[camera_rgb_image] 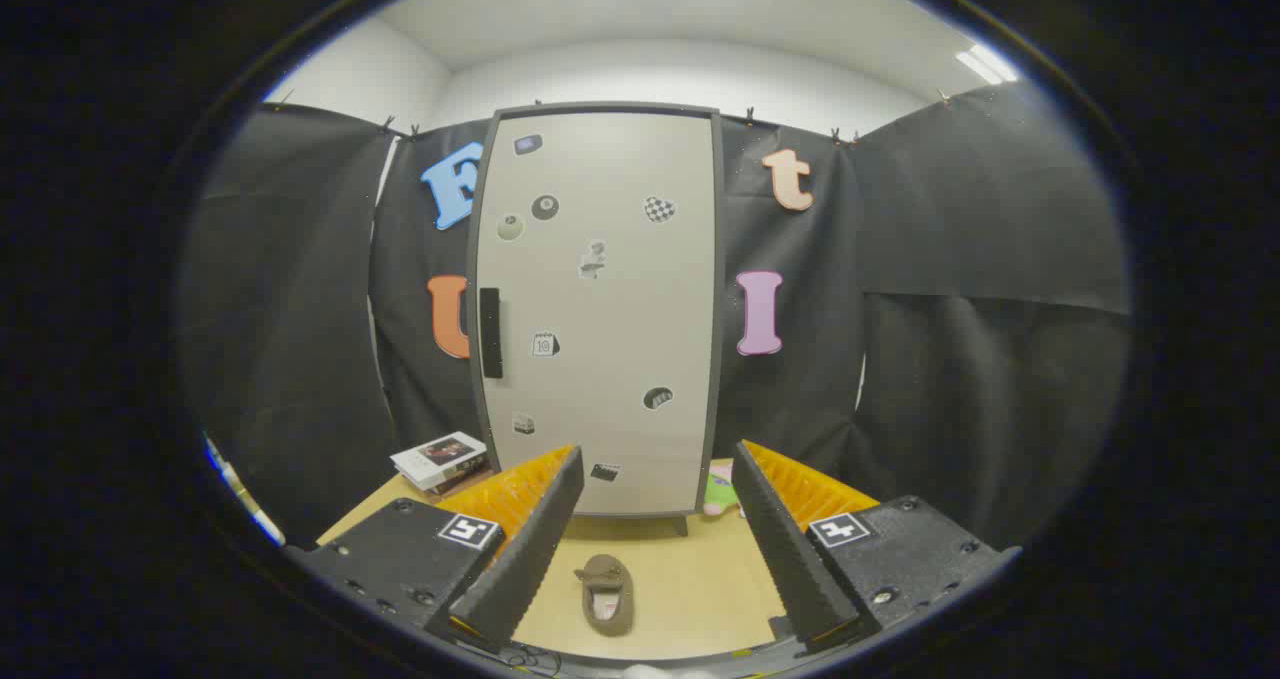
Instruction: Open the shoe cabinet door, grab the shoes and put them into the shoe cabinet, then close the shoe cabinet door.
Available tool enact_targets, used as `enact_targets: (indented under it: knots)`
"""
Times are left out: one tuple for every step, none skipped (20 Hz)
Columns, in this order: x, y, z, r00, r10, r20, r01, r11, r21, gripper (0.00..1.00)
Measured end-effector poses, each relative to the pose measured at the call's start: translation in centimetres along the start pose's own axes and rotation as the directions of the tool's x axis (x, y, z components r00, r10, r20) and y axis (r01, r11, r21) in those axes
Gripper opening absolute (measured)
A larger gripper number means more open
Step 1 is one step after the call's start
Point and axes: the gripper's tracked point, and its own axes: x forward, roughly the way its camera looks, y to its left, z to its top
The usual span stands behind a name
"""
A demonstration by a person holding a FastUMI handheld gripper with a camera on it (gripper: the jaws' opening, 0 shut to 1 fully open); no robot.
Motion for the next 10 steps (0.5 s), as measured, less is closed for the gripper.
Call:
enact_targets:
  knots:
    - [0.03,-0.05,0.01,1.000,-0.004,0.000,0.004,1.000,-0.004,0.98]
    - [0.07,-0.08,0.03,1.000,-0.008,0.002,0.008,1.000,-0.008,0.98]
    - [0.16,-0.16,-0.06,1.000,-0.008,0.000,0.008,1.000,-0.009,0.98]
    - [0.28,-0.14,-0.07,1.000,-0.009,-0.003,0.009,1.000,-0.009,0.98]
    - [0.33,-0.12,-0.06,1.000,-0.009,-0.002,0.009,1.000,-0.007,0.98]
    - [0.41,-0.03,0.00,1.000,-0.010,-0.004,0.010,1.000,-0.007,0.98]
    - [0.52,-0.08,-0.02,1.000,-0.012,-0.005,0.012,1.000,-0.007,0.98]
    - [0.62,-0.08,-0.04,1.000,-0.018,-0.007,0.018,1.000,-0.005,0.98]
    - [0.84,-0.13,-0.25,1.000,-0.027,-0.012,0.027,1.000,0.000,0.98]
    - [0.98,0.07,-0.16,0.999,-0.030,-0.013,0.030,1.000,0.004,0.98]
